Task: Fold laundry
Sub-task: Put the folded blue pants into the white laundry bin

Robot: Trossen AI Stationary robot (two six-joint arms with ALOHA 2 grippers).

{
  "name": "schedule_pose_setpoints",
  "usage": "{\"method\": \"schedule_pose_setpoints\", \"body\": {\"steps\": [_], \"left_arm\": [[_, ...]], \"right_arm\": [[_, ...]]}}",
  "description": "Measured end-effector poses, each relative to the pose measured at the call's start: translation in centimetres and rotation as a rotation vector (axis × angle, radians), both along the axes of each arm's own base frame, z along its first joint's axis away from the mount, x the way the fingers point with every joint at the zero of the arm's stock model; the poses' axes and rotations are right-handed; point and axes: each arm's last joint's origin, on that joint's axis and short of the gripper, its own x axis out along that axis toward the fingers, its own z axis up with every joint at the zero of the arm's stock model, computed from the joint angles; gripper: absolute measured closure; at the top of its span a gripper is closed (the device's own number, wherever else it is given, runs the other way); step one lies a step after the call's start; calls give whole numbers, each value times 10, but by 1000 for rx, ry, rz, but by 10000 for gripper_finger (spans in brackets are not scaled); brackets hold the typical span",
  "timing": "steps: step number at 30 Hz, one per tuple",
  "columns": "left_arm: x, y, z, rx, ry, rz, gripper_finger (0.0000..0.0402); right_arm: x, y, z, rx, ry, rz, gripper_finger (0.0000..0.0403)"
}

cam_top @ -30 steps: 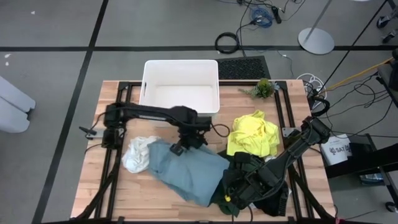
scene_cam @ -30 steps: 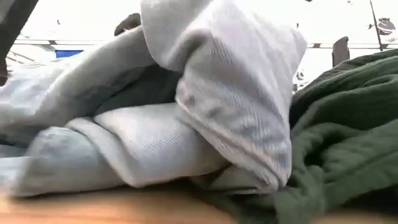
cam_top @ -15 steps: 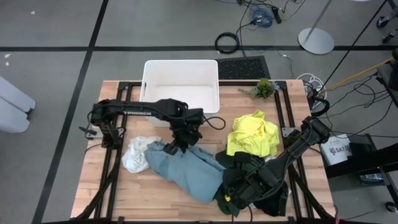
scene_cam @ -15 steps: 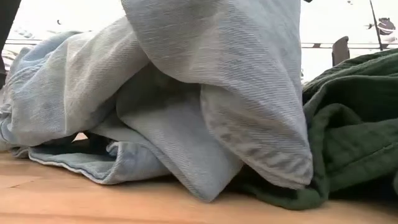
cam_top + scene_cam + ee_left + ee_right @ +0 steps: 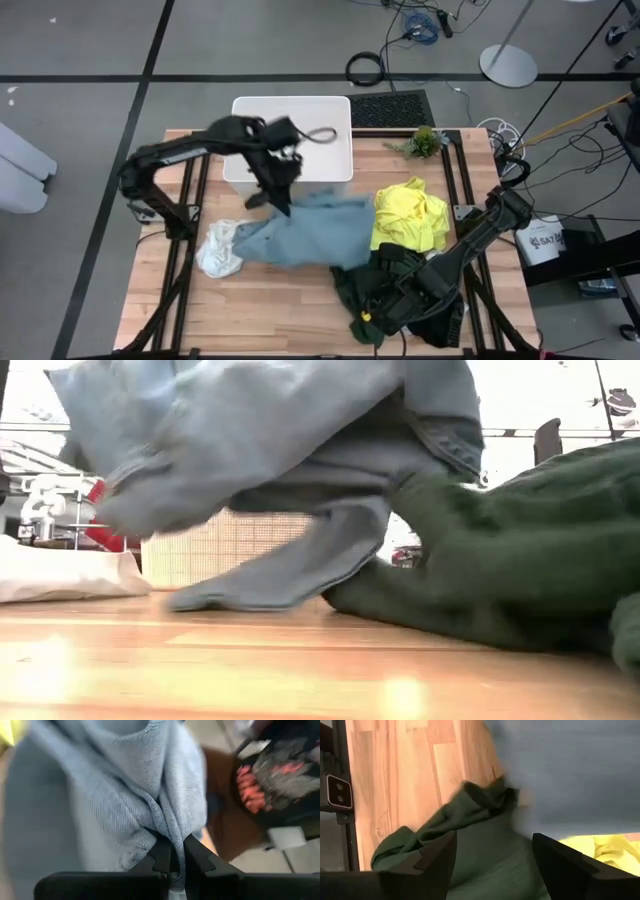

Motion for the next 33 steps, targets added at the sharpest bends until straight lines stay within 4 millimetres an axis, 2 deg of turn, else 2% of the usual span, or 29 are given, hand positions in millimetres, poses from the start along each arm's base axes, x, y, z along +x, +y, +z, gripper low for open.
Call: {"method": "schedule_pose_setpoints", "body": {"steps": [5,12,16,19,24,33], "left_arm": [[-28,15,38,-33,-160,76,379],[-58,28,95,8,-511,199,383],[-72,37,125,83,-702,350,383],[-81,47,140,135,-801,487,384],[-88,67,144,197,-809,761,384],[-73,89,111,190,-545,948,384]], "right_arm": [[0,-2,4,-35,-51,-19,156],[-1,-4,7,-49,-68,-22,156],[-1,-4,7,-61,-76,-26,156],[-1,-4,7,-61,-76,-26,156],[-1,-4,7,-62,-76,-26,156],[-1,-4,7,-62,-76,-26,156]]}}
